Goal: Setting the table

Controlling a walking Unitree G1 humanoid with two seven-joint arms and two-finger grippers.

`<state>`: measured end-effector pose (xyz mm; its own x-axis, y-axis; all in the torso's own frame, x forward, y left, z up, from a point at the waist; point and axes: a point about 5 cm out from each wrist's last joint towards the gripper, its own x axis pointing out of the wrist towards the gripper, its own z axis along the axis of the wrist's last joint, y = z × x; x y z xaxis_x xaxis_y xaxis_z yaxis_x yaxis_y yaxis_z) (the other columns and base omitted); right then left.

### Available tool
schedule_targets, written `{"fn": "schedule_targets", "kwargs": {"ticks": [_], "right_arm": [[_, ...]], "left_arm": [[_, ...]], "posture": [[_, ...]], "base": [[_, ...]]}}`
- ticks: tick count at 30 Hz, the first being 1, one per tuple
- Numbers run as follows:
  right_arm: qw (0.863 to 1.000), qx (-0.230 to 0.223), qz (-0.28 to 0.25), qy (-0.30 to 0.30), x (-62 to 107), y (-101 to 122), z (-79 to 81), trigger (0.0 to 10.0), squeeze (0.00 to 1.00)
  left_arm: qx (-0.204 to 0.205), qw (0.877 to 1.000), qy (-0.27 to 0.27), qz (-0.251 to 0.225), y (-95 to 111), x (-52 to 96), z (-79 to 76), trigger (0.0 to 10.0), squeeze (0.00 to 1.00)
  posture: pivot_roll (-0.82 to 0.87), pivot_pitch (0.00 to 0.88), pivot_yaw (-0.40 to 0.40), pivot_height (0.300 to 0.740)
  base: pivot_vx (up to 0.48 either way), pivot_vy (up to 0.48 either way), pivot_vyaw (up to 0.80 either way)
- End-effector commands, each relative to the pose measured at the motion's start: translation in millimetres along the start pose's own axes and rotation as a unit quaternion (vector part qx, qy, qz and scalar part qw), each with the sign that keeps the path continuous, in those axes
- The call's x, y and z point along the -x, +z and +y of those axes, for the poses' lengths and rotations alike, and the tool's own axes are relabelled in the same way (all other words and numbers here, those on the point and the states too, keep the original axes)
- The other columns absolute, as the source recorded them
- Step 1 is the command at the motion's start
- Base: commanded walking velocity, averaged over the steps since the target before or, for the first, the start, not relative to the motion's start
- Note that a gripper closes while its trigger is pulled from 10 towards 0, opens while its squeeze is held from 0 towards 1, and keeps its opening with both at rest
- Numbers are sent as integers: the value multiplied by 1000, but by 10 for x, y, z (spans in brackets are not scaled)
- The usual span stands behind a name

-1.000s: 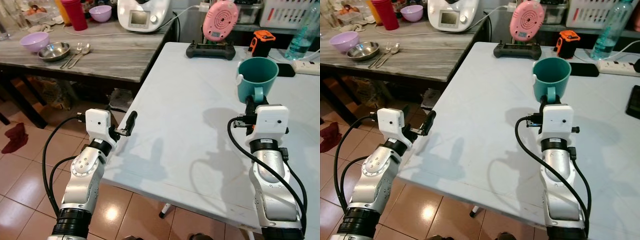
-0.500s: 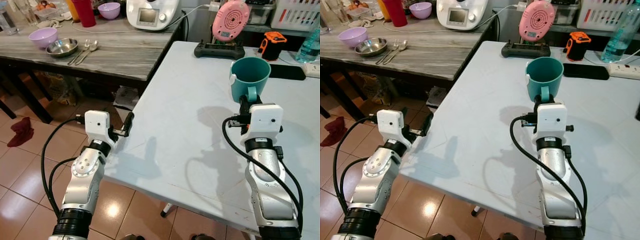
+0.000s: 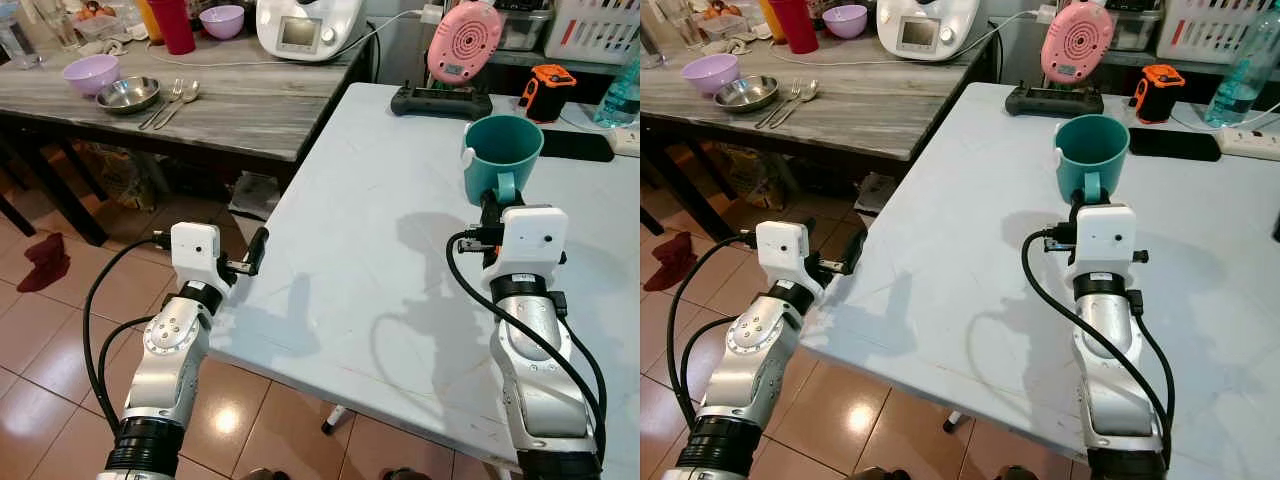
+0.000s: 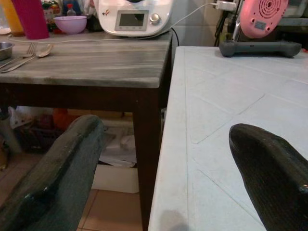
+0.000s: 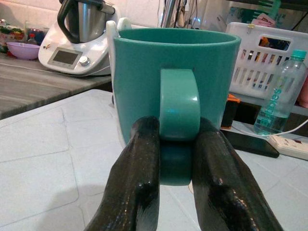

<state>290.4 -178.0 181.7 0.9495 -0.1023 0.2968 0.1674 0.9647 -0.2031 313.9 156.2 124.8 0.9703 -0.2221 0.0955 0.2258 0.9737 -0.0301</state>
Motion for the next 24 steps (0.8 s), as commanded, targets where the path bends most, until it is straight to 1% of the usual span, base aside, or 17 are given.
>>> {"fn": "schedule_targets", "kwargs": {"ticks": [1,24], "right_arm": [[1000,-6,-11,-7,-31,66,-7,10000,0],[1000,-3,-3,-17,-4,35,-41,10000,0]], "left_arm": [[-6,1000,6,3,13,-7,30,10000,0],[-11,1000,0,6,18,-20,17,10000,0]], "posture": [[-205,75,100,740],[-213,78,105,740]], "base": [[-251,0,0],[-255,0,0]]}}
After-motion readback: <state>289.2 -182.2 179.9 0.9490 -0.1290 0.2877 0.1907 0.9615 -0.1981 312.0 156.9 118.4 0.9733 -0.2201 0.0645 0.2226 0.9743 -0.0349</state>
